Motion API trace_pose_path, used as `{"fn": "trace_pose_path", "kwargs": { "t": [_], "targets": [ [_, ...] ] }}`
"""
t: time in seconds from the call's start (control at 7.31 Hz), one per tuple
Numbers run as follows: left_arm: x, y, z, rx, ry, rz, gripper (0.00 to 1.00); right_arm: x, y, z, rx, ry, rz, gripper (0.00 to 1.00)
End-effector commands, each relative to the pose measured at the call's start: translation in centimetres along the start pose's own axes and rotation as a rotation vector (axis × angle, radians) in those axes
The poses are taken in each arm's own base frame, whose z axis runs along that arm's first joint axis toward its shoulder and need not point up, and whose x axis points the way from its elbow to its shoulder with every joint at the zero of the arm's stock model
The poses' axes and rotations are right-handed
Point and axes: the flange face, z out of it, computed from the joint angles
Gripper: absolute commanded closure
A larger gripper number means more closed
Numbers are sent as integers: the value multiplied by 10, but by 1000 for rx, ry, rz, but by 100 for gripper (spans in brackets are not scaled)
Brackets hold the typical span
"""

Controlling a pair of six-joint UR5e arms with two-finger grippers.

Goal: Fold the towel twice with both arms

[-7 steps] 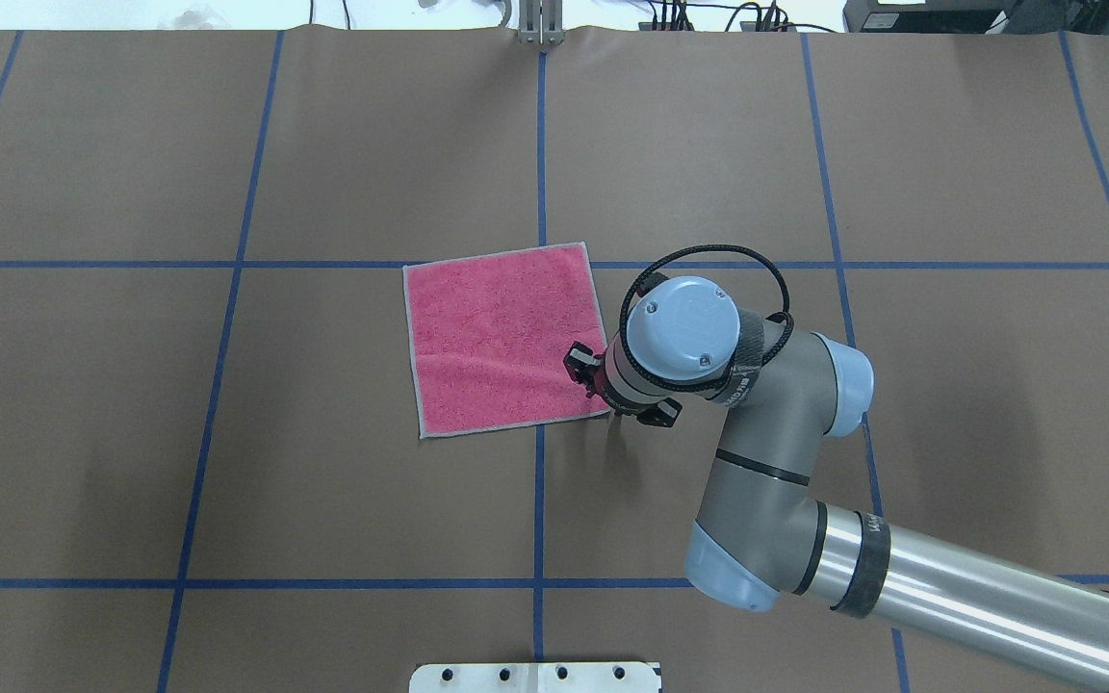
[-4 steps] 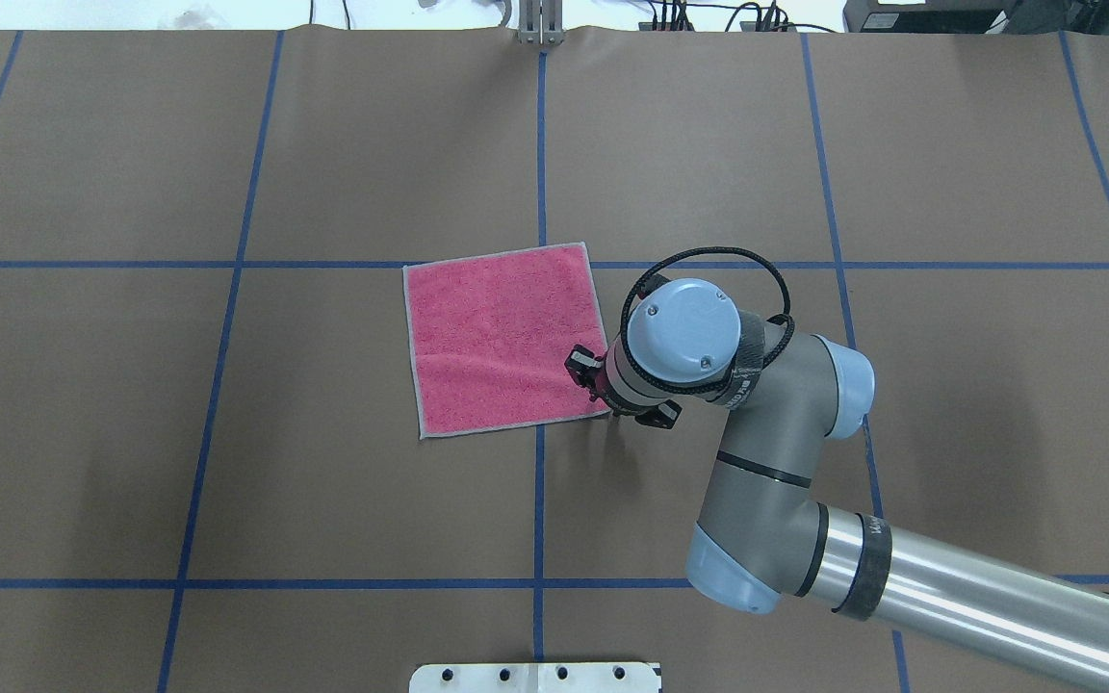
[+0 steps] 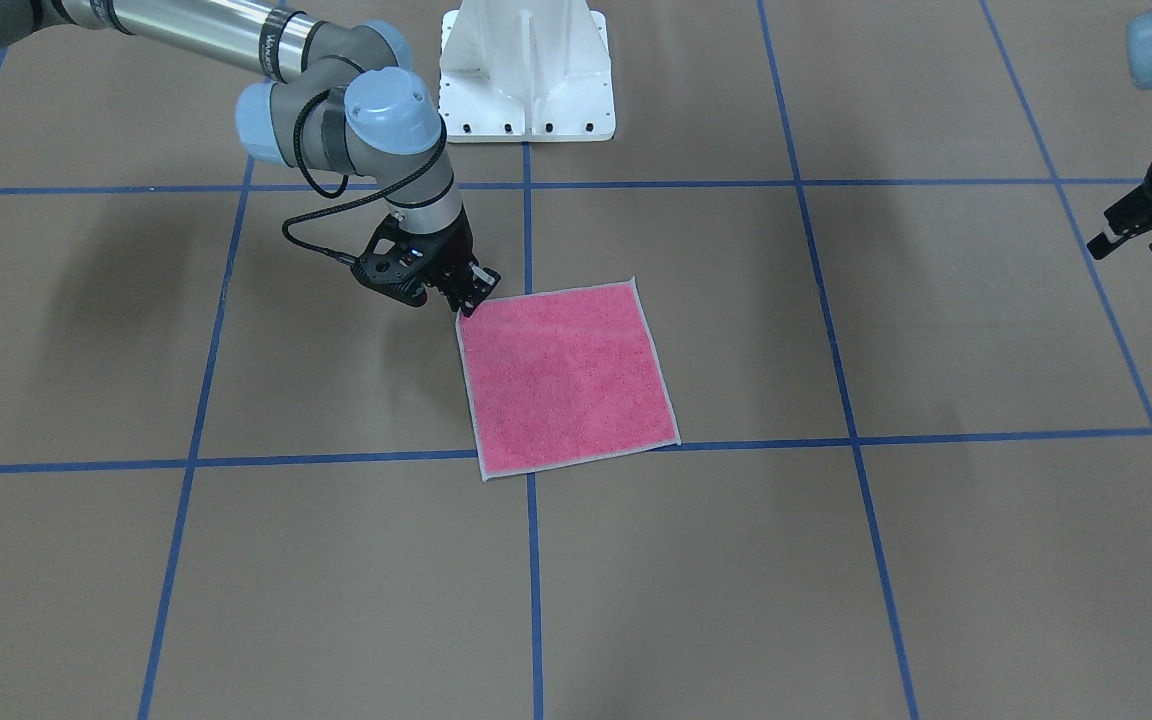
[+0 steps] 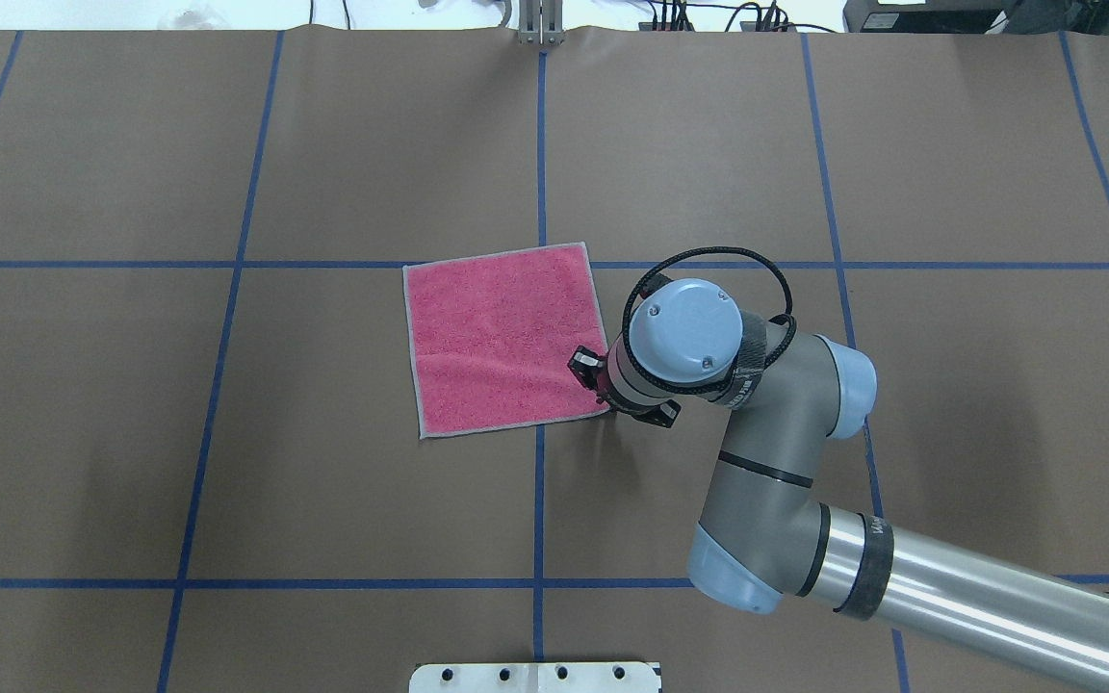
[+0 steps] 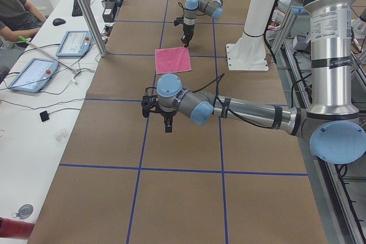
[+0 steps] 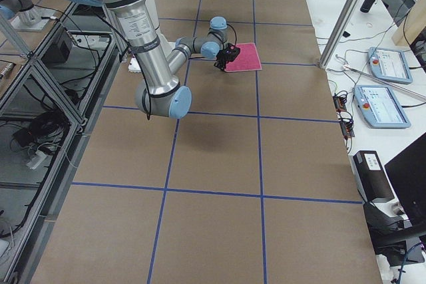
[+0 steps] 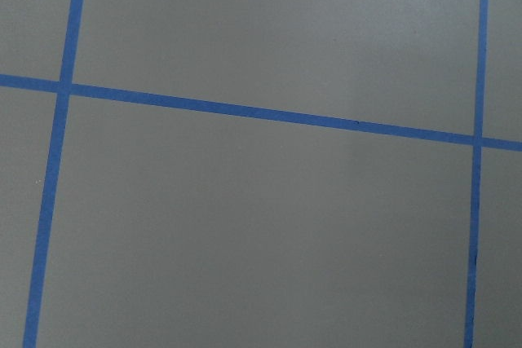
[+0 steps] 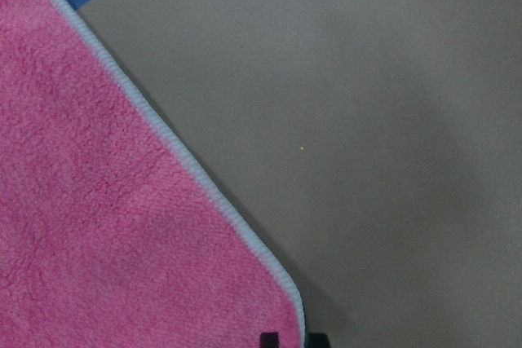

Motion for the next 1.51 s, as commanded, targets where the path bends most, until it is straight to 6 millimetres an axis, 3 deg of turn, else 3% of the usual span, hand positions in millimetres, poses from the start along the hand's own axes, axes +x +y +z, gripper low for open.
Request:
{"fn": "trace_pose_path", "kwargs": {
  "t": [0.0,0.14,0.41,0.55,0.82,0.96,1.23,1.37],
  "targets": [
    [0,0,0,0,0,0,0,3,-2,1,11,0,1,75],
    [0,0,0,0,0,0,0,3,-2,0,10,-1,0,78],
    [0,0,0,0,0,0,0,3,-2,0,10,-1,0,100],
    [8,0,5,-10,2,-8,0,3,-1,-2,10,-4,-2,100],
    [70,-20,20,-9,21,-77,0,18,-3,-10,8,-10,-3,100],
    [107,-24,40,-6,7,-113,0,19,-5,-18,7,-22,-3,100],
    [196,-17,81,-1,6,-187,0,34,-5,-30,3,-34,-5,100],
    [230,-12,91,2,20,-213,0,45,-1,-33,-3,-34,-10,100]
  ]
}}
